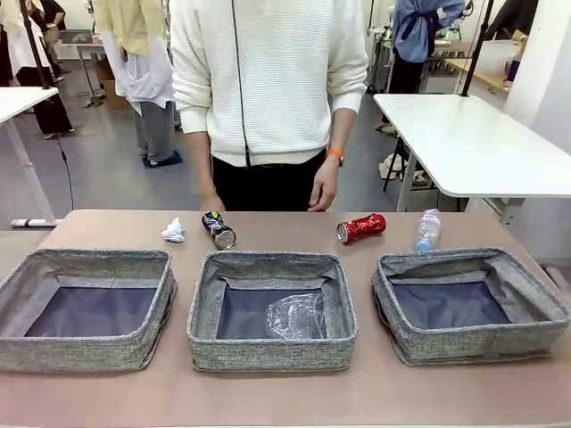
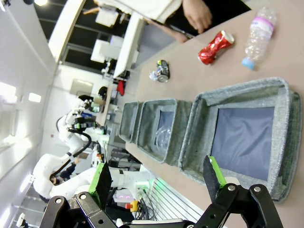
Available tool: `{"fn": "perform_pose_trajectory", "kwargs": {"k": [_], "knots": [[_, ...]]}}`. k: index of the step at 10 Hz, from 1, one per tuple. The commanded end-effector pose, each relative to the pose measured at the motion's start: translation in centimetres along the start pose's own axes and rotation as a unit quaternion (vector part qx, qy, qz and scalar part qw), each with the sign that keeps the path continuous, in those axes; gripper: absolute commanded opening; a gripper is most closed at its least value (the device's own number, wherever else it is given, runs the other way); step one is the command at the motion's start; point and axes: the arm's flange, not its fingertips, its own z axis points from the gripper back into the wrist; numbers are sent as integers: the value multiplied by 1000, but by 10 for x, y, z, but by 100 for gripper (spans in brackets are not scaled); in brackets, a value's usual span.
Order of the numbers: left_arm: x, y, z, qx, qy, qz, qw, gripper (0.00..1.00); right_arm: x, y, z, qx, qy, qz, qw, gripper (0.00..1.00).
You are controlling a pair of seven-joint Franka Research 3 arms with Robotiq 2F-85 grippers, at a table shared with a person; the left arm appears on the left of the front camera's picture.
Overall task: Sort the waste into the appropriate baskets.
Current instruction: Pick up the waste item pointed out by the person.
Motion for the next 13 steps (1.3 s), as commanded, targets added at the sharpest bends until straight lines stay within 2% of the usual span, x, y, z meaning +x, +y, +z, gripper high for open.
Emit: {"fn": "perform_pose_trajectory", "kwargs": {"k": [1, 7, 8, 9, 10, 11, 12, 13], "knots": [[0, -1, -1, -11, -5, -8, 1000, 100, 2, 0, -1, 10, -8, 12, 1000, 100], [0, -1, -1, -11, -5, -8, 1000, 100, 0, 0, 0, 0, 0, 0, 1000, 100], [0, -1, -1, -11, -5, -8, 1000, 100, 20, 0, -21, -57, 38, 36, 997, 100], [0, -1, -1, -11, -5, -8, 1000, 100, 50, 8, -62, -69, 110, 122, 984, 100], [0, -1, -1, -11, -5, -8, 1000, 100, 73, 20, -110, -77, 181, 215, 957, 100], [0, -1, -1, -11, -5, -8, 1000, 100, 88, 36, -166, -75, 249, 313, 914, 100], [0, -1, -1, -11, -5, -8, 1000, 100, 91, 44, -212, -105, 292, 389, 868, 100], [0, -1, -1, -11, -5, -8, 1000, 100, 87, 45, -251, -179, 299, 461, 816, 100]]}}
